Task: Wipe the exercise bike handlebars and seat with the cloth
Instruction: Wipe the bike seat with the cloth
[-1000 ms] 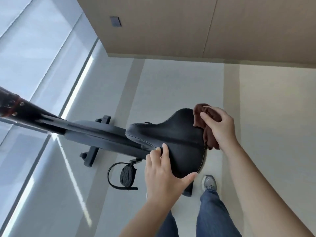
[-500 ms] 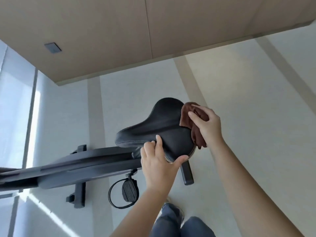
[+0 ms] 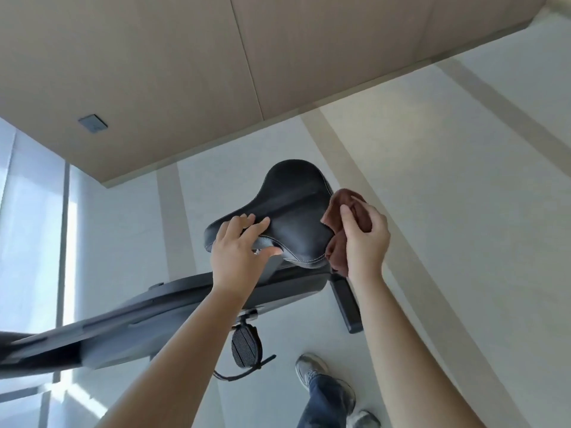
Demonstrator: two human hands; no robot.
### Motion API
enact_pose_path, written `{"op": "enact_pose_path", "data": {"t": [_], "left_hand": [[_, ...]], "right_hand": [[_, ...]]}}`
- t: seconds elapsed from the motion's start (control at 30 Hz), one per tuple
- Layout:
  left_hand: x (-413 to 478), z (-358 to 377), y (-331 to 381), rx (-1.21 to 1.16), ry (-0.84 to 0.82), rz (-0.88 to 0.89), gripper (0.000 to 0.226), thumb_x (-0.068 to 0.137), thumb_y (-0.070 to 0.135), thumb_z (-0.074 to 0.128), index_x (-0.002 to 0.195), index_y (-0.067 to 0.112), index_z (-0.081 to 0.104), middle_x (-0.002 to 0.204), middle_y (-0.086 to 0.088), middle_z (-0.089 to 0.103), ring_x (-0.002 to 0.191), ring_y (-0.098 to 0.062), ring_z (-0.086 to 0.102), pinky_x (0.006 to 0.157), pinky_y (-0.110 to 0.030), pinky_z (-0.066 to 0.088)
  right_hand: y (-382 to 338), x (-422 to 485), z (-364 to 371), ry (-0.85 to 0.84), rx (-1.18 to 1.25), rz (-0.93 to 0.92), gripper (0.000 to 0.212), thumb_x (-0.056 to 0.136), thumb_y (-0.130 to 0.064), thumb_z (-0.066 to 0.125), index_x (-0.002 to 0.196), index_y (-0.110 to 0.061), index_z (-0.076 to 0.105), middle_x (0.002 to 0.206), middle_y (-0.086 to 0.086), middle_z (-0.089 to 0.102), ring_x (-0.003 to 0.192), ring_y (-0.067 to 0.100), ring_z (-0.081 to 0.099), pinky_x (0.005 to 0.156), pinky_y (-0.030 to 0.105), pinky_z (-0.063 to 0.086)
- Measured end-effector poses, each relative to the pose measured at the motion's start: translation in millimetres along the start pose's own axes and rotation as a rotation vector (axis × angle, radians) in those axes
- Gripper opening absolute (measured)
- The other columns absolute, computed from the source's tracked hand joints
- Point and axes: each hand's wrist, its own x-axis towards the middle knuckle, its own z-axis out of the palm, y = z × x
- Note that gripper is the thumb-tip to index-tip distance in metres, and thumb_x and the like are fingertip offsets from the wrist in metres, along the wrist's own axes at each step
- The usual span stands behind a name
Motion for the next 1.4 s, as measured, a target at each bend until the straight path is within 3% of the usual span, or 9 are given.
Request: {"op": "enact_pose_path", "data": {"t": [0.07, 0.17, 0.33, 0.57, 0.67, 0.8, 0.9, 1.07, 1.4], "left_hand": [[-1, 4, -1, -0.006, 0.038, -0.005, 0.051, 0.049, 0.02, 0.088, 0.096, 0.009, 0.071, 0.098, -0.017, 0.068, 0.093, -0.037, 0.062, 0.074, -0.041, 0.051], [-3, 5, 0, -0.003, 0.043, -0.006, 0.051, 0.052, 0.02, 0.087, 0.098, 0.01, 0.071, 0.099, -0.016, 0.068, 0.095, -0.036, 0.06, 0.073, -0.039, 0.05], [-4, 7, -4, -0.007, 0.055, 0.037, 0.05, 0.052, 0.023, 0.087, 0.098, 0.01, 0.071, 0.097, -0.015, 0.068, 0.093, -0.035, 0.062, 0.072, -0.04, 0.051], [-5, 11, -14, -0.073, 0.064, 0.083, 0.05, 0.054, 0.026, 0.087, 0.099, 0.012, 0.071, 0.096, -0.014, 0.067, 0.088, -0.034, 0.061, 0.074, -0.039, 0.049], [-6, 3, -22, -0.131, 0.028, 0.13, 0.043, 0.062, 0.02, 0.084, 0.101, 0.009, 0.069, 0.101, -0.014, 0.067, 0.095, -0.032, 0.061, 0.077, -0.04, 0.049], [-17, -13, -44, -0.199, 0.028, 0.222, 0.024, 0.076, 0.006, 0.069, 0.098, 0.0, 0.067, 0.105, -0.016, 0.065, 0.103, -0.028, 0.058, 0.085, -0.042, 0.05], [-30, -25, -59, -0.117, 0.03, 0.224, 0.021, 0.078, 0.008, 0.068, 0.098, 0.001, 0.067, 0.107, -0.016, 0.065, 0.1, -0.032, 0.061, 0.082, -0.044, 0.048], [-48, -33, -84, -0.022, 0.041, 0.177, 0.026, 0.074, 0.004, 0.072, 0.099, 0.001, 0.067, 0.114, -0.017, 0.063, 0.105, -0.033, 0.059, 0.083, -0.044, 0.049], [-88, -18, -91, -0.033, 0.103, -0.002, 0.03, 0.074, 0.008, 0.072, 0.103, 0.002, 0.066, 0.117, -0.016, 0.062, 0.11, -0.033, 0.056, 0.086, -0.047, 0.047]], "right_hand": [[12, -38, 7, 0.173, 0.028, -0.035, 0.015, 0.079, -0.025, 0.067, 0.092, -0.032, 0.066, 0.097, -0.013, 0.051, 0.09, -0.005, 0.055, 0.072, -0.001, 0.038], [19, -67, 19, 0.328, 0.038, -0.038, 0.022, 0.078, -0.021, 0.068, 0.101, -0.022, 0.067, 0.098, -0.011, 0.047, 0.093, 0.003, 0.055, 0.074, -0.001, 0.038], [5, -17, 8, 0.207, 0.003, -0.054, 0.016, 0.08, -0.019, 0.068, 0.096, -0.017, 0.067, 0.103, 0.003, 0.058, 0.091, -0.002, 0.056, 0.074, 0.001, 0.039], [12, -70, 31, 0.444, -0.098, -0.143, 0.023, 0.079, -0.015, 0.07, 0.101, -0.016, 0.068, 0.102, -0.001, 0.046, 0.09, 0.008, 0.053, 0.075, 0.001, 0.039], [3, -76, 18, 0.337, -0.155, -0.176, 0.022, 0.078, -0.013, 0.07, 0.1, -0.019, 0.067, 0.102, -0.003, 0.046, 0.091, 0.008, 0.054, 0.075, -0.001, 0.036], [-6, -100, 6, 0.075, -0.373, -0.567, 0.023, 0.078, -0.017, 0.068, 0.1, -0.02, 0.068, 0.105, -0.004, 0.047, 0.096, 0.004, 0.052, 0.086, 0.006, 0.038], [-16, -91, 20, -0.05, -0.482, -0.757, 0.019, 0.08, -0.019, 0.066, 0.098, -0.014, 0.07, 0.108, 0.002, 0.05, 0.1, 0.018, 0.055, 0.089, 0.017, 0.044], [-18, -72, 78, -0.242, -0.797, -1.002, 0.016, 0.082, -0.022, 0.066, 0.096, -0.016, 0.072, 0.102, 0.015, 0.064, 0.083, 0.031, 0.06, 0.07, 0.039, 0.053], [7, -60, 61, -0.412, -0.938, -1.487, 0.016, 0.086, -0.021, 0.062, 0.099, -0.016, 0.069, 0.096, 0.016, 0.065, 0.078, 0.033, 0.059, 0.065, 0.04, 0.053]]}}
